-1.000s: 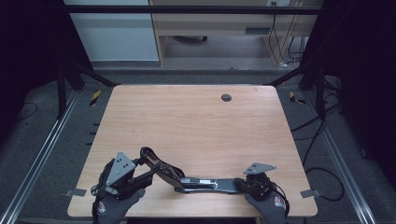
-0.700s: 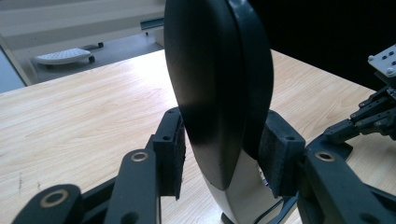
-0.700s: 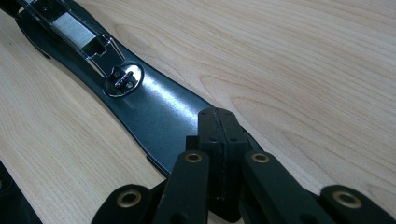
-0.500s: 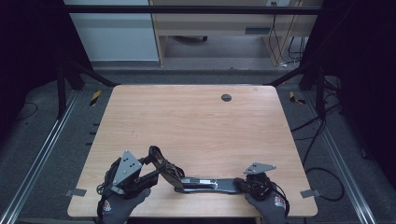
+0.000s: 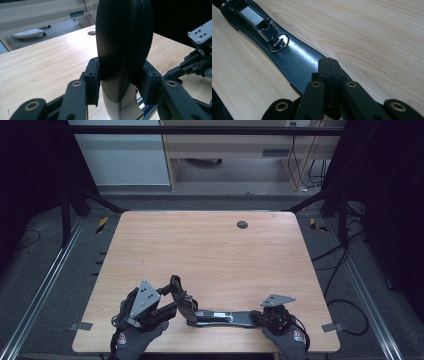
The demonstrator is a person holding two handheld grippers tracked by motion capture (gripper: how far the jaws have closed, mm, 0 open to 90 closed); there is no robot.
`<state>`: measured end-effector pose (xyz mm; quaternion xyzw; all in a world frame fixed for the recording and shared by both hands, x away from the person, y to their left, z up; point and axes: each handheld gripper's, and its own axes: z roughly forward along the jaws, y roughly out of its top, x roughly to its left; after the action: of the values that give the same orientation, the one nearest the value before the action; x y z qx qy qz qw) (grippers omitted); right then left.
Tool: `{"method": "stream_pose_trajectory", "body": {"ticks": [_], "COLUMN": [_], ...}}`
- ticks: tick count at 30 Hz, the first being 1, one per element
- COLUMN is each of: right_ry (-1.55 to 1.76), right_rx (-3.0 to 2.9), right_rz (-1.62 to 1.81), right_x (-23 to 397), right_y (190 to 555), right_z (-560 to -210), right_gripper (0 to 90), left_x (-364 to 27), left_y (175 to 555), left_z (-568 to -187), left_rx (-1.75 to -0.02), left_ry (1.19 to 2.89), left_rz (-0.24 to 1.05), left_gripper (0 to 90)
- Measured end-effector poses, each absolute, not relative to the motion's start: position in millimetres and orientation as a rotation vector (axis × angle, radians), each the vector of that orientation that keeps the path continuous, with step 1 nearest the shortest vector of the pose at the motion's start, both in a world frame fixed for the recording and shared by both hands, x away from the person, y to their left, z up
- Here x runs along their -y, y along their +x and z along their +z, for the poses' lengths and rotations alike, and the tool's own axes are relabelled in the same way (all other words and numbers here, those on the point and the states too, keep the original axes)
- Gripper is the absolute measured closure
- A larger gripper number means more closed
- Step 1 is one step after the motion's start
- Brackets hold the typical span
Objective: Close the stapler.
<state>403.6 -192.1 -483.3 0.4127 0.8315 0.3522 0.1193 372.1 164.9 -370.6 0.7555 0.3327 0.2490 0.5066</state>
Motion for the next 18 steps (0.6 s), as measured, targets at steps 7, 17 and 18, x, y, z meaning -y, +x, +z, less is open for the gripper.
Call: {"method": "stream_pose_trajectory", "body": {"ticks": [7, 17, 18], "right_ry": [1.182, 1.190, 1.188], "right_rx": [-2.427, -2.427, -2.425], "right_rz": [1.006, 1.007, 1.005], "right_x": [192, 192, 192], "right_y": [404, 404, 404], "right_z": [-483, -483, -483], "right_gripper": [90.0, 90.0, 90.0], "left_x": [-160, -147, -147], "left_y": [372, 372, 372], "left_z": [-369, -368, -368], "left_rx": [-0.791, -0.761, -0.763], "left_ry": [1.836, 1.857, 1.856], "left_rz": [0.608, 0.642, 0.640], "left_gripper": [57.8, 57.7, 57.7]}}
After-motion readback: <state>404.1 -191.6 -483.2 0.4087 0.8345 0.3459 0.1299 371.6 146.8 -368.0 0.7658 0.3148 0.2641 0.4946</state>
